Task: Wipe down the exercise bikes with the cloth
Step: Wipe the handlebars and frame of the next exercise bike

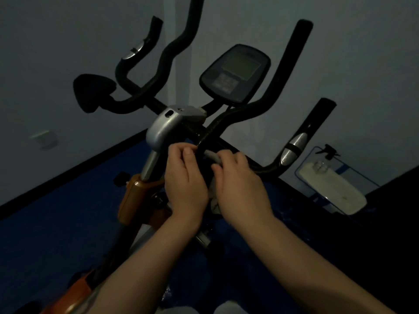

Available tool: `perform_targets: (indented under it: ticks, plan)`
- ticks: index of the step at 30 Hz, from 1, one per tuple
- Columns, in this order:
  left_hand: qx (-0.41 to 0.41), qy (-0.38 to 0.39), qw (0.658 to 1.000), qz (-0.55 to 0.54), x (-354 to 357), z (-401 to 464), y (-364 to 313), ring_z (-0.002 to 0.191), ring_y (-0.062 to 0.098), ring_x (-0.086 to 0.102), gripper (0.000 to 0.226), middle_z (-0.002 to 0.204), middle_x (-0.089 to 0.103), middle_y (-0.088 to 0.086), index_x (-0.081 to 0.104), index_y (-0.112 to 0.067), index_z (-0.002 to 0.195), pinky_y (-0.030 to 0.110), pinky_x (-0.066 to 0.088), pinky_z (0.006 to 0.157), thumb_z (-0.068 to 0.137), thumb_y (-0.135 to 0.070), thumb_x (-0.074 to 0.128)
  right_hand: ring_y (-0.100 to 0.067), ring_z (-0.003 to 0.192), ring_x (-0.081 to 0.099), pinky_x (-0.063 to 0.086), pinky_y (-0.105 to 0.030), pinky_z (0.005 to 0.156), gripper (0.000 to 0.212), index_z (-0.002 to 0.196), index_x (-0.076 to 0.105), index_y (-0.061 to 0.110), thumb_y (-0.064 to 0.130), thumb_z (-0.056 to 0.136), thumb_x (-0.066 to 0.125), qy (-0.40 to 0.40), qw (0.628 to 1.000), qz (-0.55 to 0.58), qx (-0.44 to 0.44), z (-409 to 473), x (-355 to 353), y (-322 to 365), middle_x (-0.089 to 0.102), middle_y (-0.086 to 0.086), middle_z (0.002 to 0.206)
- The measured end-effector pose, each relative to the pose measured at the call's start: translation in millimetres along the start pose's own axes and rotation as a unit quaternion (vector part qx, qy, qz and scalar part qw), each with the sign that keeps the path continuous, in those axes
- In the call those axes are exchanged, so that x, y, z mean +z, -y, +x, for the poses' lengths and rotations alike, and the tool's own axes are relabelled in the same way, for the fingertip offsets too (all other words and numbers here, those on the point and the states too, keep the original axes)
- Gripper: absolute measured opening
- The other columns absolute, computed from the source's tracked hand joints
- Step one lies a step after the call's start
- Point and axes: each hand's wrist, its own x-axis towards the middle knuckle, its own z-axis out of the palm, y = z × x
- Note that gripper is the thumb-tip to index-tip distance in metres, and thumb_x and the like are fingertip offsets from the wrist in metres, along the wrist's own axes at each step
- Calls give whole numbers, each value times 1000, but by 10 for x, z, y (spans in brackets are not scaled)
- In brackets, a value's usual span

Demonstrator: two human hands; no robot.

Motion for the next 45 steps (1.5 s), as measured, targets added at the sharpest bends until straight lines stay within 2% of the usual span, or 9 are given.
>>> perform_targets:
  ticks: [3,6,11,15,22,27,32,37,45]
  plan:
    - [5,-4,1000,7,1,6,-3,77,5,55,22,84,58,-7,55,-20,93,22,43,67,98,-26,34,-16,75,48,37,-28,55,29,121,43,19,36,101,30,21,999,-25,38,25,-22,45,48,-5,109]
    - [8,0,1000,5,0,-2,2,77,-1,53,21,84,57,-13,54,-21,93,13,40,66,98,-25,34,-21,84,55,45,-34,62,25,116,51,19,28,102,33,10,999,-25,29,194,-2,112,54,-6,104]
    - [4,10,1000,2,-10,1,11,78,-2,52,21,85,56,-13,54,-20,94,10,38,66,99,-23,34,-14,75,48,35,-23,51,27,119,38,22,39,100,31,-29,992,33,115,-211,52,123,45,-3,112]
    - [5,15,1000,-3,-14,-6,23,79,0,53,21,86,56,-11,55,-19,95,10,39,68,100,-21,35,-19,76,52,42,-33,57,25,113,42,18,34,102,27,-34,992,26,116,31,73,123,50,-7,110]
    - [75,64,993,60,-95,20,-3,88,12,53,17,93,56,-5,56,-20,97,27,44,77,100,-26,41,-9,78,51,42,-27,64,26,111,42,23,39,100,25,-2,991,84,101,-305,-188,-15,50,6,103]
    - [157,85,972,153,-47,109,-229,85,10,48,23,92,57,-7,60,-21,96,35,42,75,96,-31,39,-8,84,50,43,-27,68,33,116,52,22,37,101,26,-111,994,23,-13,-15,-563,-440,51,6,105]
    - [175,79,935,299,18,122,-176,79,8,46,26,89,61,-4,60,-22,95,30,36,67,96,-31,36,-9,112,51,32,-27,103,39,132,54,19,27,97,38,19,982,-53,-182,44,-403,-867,60,4,127]
    - [204,47,911,355,33,66,-117,74,16,52,26,83,62,-2,63,-19,92,28,28,65,96,-29,39,-21,91,64,45,-29,67,41,134,49,17,34,98,39,31,977,-95,-189,413,-191,-675,63,-1,121]
    - [202,35,918,339,36,61,-121,73,14,52,25,80,63,-3,64,-19,90,25,26,66,95,-27,41,-24,86,58,35,-31,61,36,122,44,18,40,101,25,126,960,-175,-180,482,-261,-642,54,-3,110]
